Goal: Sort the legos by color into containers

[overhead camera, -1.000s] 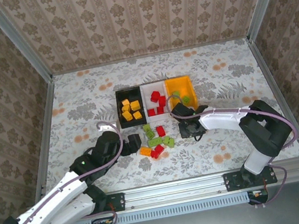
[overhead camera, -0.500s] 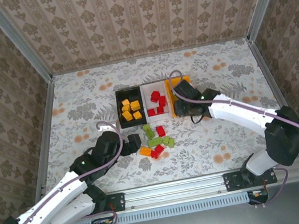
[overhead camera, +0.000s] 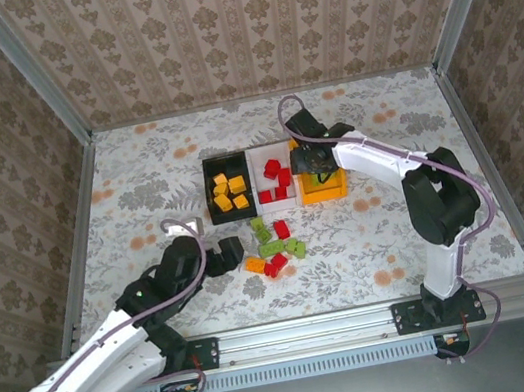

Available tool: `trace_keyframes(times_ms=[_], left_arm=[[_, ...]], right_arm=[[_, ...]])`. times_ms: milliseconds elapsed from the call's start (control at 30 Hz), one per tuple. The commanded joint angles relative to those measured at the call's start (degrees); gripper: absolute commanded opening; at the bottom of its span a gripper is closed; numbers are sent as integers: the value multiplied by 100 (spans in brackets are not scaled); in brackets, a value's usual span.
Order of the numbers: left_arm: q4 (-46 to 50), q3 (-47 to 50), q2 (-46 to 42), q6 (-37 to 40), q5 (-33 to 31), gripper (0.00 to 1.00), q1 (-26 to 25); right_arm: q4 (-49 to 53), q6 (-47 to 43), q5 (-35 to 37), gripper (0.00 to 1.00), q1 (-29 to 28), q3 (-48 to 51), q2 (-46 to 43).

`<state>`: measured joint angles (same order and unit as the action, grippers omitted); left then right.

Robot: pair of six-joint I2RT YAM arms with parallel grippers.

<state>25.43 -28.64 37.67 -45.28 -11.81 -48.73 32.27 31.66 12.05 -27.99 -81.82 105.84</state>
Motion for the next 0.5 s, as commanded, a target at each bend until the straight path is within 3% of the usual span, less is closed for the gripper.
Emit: trace_keyframes(times_ms=[0, 133, 167, 200, 467], left_arm=[[155, 82, -101, -146, -19, 100, 21], [112, 87, -95, -98, -40, 100, 17], [94, 95, -93, -95, -56, 100, 29], [85, 104, -93, -87, -46, 100, 22], [-32, 162, -76, -34, 9, 100, 100]], right_arm=[[68, 18, -22, 64, -55, 47, -464], [-97, 216, -365, 68, -292, 838, -1139], [-115, 269, -428, 78, -393, 1075, -1310], [-130, 309, -449, 81, -504, 1270, -1449], [-543, 747, -697, 75, -1734, 2821, -2072]])
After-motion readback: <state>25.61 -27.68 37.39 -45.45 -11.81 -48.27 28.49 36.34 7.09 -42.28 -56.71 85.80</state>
